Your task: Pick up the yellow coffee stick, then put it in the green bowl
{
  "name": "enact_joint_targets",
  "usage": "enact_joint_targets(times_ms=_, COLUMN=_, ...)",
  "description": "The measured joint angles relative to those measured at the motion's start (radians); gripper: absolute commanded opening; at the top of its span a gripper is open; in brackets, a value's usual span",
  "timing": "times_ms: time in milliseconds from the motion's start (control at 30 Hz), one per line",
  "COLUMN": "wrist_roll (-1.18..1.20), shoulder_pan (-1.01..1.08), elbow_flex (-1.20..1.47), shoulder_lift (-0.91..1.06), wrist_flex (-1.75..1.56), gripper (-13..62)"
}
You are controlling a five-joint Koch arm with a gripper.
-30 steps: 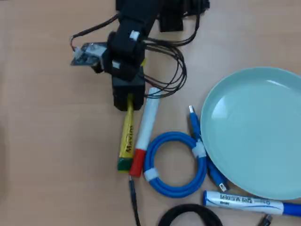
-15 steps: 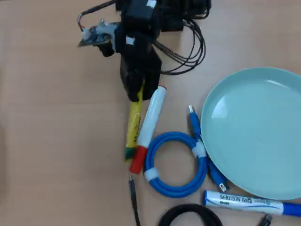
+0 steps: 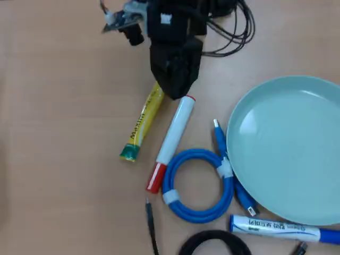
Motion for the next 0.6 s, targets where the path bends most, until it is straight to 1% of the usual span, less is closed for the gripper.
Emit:
enact_joint_targets(times_ms=233, wrist_roll=0.011, shoulder_pan=0.0, elbow_flex=-0.029, shoulder_lift=0.0, wrist_flex=0.017, gripper=-6.8)
enact_joint_targets(times_ms=300, wrist_roll=0.078, shoulder_pan=0.02, elbow_flex=-0.021, shoulder_lift=0.0, wrist_flex=0.02, gripper=-6.8)
enact_joint_targets(times_ms=467, wrist_roll=0.35, shoulder_pan=0.121, elbow_flex=0.08, shoulder_lift=0.0, wrist_flex=0.021, gripper=-6.1)
enact_joint_targets(times_ms=600, wrist_roll=0.523, shoulder_pan=0.156, elbow_flex=0.084, shoulder_lift=0.0, wrist_flex=0.023, gripper=-6.1)
